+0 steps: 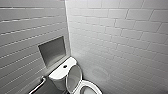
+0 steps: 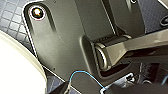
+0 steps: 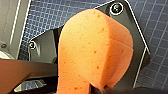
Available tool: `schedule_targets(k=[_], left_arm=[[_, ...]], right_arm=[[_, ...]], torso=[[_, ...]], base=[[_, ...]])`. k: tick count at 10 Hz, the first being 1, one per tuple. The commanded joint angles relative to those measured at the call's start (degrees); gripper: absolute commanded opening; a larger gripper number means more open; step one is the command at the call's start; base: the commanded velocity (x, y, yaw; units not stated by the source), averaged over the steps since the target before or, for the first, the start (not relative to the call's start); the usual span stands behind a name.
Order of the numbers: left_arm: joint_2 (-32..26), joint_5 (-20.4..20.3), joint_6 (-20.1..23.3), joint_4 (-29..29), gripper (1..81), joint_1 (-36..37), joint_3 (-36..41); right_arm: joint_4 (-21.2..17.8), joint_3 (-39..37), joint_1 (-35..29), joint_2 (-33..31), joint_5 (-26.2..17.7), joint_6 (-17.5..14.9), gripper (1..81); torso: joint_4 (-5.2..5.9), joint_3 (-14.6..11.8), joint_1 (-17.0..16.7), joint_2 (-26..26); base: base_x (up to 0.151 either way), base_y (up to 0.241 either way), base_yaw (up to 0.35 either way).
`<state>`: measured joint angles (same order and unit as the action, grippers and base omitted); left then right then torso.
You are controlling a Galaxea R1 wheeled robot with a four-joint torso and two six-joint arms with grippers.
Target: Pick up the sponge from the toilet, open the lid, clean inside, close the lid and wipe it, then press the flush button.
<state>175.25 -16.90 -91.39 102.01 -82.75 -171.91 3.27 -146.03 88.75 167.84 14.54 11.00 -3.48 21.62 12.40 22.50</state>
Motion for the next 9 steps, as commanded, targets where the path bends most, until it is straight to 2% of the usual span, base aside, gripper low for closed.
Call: schedule_targets(k=[1, 4, 6, 7, 8, 9], left_arm=[[-0.51, 1.60, -0.27, 0.03, 81.1, 1.49, -0.54], [-0.17, 1.69, -2.47, -0.76, 81.1, -0.09, -0.44], [0.10, 2.73, -1.16, -7.42, 81.1, -1.67, -0.53], [0.88, 7.90, 5.28, -13.03, 81.1, -1.85, -0.27], [2.21, 11.26, 17.06, -21.96, 81.1, -1.85, -0.27], [3.26, 14.22, 28.14, -33.66, 81.1, -1.76, -0.27]], right_arm=[[0.69, -0.21, -1.42, 0.15, -2.77, -0.10, 1.0], [0.69, -0.64, -1.59, 0.24, -2.77, -0.10, 1.0], [0.60, -0.74, -1.86, 0.59, -3.73, -0.10, 1.0], [0.60, -0.91, -1.95, 0.77, -3.91, -0.10, 1.0], [0.60, -0.91, -2.12, 0.94, -3.99, -0.10, 1.0], [0.60, -0.91, -2.12, 1.11, -4.00, -0.01, 1.0]], torso=[[0.00, 0.00, 0.05, 0.06], [0.00, 0.00, -1.44, -2.19], [0.00, 0.00, -1.46, -2.14], [0.00, 0.00, -1.48, -2.14], [0.00, 0.00, -1.48, -2.17], [0.00, 0.00, -1.51, -2.17]], base=[[0.000, 0.000, 0.000], [0.000, 0.000, 0.000], [0.000, 0.000, 0.000], [0.000, 0.000, 0.000], [0.000, 0.000, 0.000], [0.000, 0.000, 0.000]])
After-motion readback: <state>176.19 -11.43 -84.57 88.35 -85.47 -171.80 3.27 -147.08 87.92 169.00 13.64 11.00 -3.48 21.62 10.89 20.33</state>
